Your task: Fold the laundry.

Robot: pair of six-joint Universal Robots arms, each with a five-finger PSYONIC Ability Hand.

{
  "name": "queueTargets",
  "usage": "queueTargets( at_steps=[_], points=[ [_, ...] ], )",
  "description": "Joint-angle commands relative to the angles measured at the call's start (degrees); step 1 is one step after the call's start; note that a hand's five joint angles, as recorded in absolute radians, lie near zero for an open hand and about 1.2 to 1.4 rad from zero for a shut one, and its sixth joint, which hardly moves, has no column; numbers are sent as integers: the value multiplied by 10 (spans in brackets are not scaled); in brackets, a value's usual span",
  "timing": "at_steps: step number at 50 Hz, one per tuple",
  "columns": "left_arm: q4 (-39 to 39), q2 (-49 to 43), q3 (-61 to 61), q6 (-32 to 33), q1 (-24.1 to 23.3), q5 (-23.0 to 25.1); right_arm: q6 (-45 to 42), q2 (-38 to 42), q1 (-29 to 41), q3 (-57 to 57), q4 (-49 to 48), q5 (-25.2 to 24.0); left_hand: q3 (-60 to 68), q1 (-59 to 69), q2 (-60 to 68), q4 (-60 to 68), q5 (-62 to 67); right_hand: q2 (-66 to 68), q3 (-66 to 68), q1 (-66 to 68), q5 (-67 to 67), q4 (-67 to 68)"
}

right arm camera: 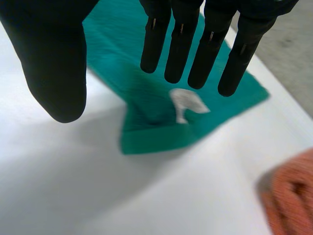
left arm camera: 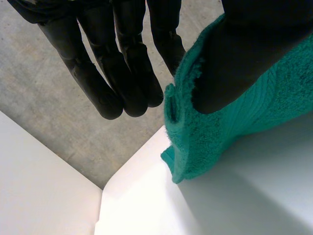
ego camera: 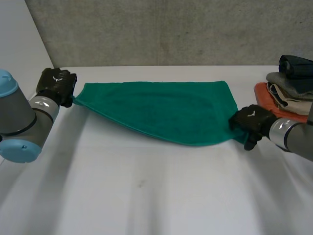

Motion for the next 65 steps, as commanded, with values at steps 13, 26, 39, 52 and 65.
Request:
queueTargets(
  at_steps=[13,26,39,52,65],
  points=[
    [-5,2,16,-12,4,0,38,88,36,-68,-56,10,117,129,113,113,129,87,85,90,84,86],
    [-7,6,16,-12,1,0,57,120,56,-111,-65,45,117,129,113,113,129,200,198,203,197,199],
    [-102,45,-14,-2,-1,-5,57,72,55,-110,-32,108,117,129,113,113,129,448,445,450,444,446],
    [-438,162,-143,204,8,21,-208,-66,0,-24,289,139,117,129,113,113,129,448,445,450,444,446],
    [-346,37,-10,258,-49,3,-113,12,46,-102,170,199,117,129,113,113,129,448,445,450,444,446]
  ],
)
